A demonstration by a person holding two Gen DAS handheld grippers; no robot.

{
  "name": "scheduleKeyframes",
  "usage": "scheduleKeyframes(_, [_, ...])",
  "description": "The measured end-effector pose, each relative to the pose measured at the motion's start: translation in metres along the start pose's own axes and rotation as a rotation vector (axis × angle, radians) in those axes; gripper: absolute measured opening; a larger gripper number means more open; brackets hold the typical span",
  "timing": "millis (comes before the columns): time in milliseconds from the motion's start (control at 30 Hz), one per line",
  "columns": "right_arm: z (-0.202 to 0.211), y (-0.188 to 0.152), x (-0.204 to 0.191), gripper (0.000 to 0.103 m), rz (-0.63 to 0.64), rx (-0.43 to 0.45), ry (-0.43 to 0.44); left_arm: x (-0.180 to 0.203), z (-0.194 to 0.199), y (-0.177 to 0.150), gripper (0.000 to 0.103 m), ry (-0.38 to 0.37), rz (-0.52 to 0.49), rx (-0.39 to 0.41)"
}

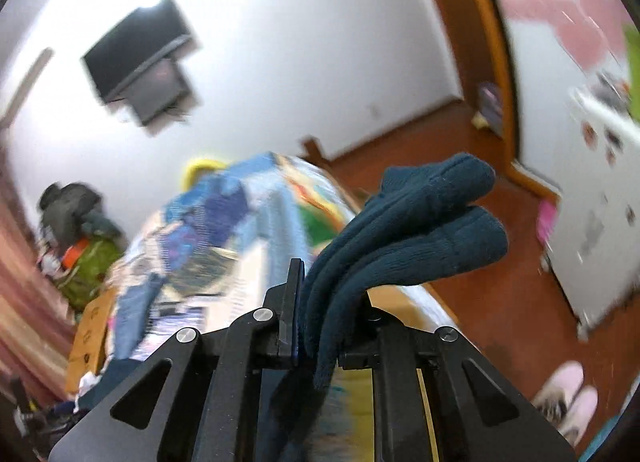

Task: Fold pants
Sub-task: 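Fold the pant leg with the right gripper toward the left gripper and release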

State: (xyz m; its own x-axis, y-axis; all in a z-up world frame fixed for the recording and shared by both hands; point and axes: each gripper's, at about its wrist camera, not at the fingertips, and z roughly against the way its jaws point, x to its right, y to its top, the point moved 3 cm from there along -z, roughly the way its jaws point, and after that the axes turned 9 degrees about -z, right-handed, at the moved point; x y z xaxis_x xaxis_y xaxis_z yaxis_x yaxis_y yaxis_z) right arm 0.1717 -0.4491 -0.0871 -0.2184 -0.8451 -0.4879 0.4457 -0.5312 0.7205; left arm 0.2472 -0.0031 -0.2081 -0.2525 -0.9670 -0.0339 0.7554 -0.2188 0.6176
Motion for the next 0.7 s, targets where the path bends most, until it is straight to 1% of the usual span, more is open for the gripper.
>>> scheduleKeyframes(133, [-0.002, -0.004, -0.074, 0.011, 0.116, -0.015, 0.134, -0.016, 0.016, 0.002, 0.098, 0.014, 0.029, 0.042])
scheduleKeyframes(200, [-0.01, -0.008, -0.102, 0.011, 0.157, -0.031, 0.181, -0.025, 0.023, 0.001, 0.098, 0.018, 0.047, 0.056])
scheduleKeyframes(267, [-0.021, -0.019, -0.132, 0.011, 0.194, -0.063, 0.233, -0.032, 0.029, -0.003, 0.098, 0.019, 0.062, 0.066])
scheduleKeyframes(367, [-0.043, -0.042, -0.162, 0.011, 0.255, -0.112, 0.272, -0.042, 0.037, -0.008, 0.098, 0.02, 0.083, 0.076])
scheduleKeyframes(433, [-0.059, -0.063, -0.179, 0.011, 0.301, -0.16, 0.285, -0.047, 0.041, -0.012, 0.098, 0.021, 0.092, 0.079])
scheduleKeyframes(467, [-0.067, -0.08, -0.186, 0.011, 0.328, -0.197, 0.294, -0.049, 0.043, -0.014, 0.098, 0.023, 0.097, 0.081])
scheduleKeyframes(533, [-0.08, -0.103, -0.194, 0.01, 0.366, -0.252, 0.301, -0.053, 0.046, -0.017, 0.098, 0.027, 0.103, 0.084])
scheduleKeyframes(600, [-0.091, -0.134, -0.202, 0.01, 0.419, -0.327, 0.308, -0.056, 0.048, -0.02, 0.098, 0.029, 0.112, 0.084])
scheduleKeyframes(700, [-0.101, -0.174, -0.208, 0.01, 0.496, -0.421, 0.31, -0.059, 0.049, -0.023, 0.098, 0.027, 0.122, 0.081])
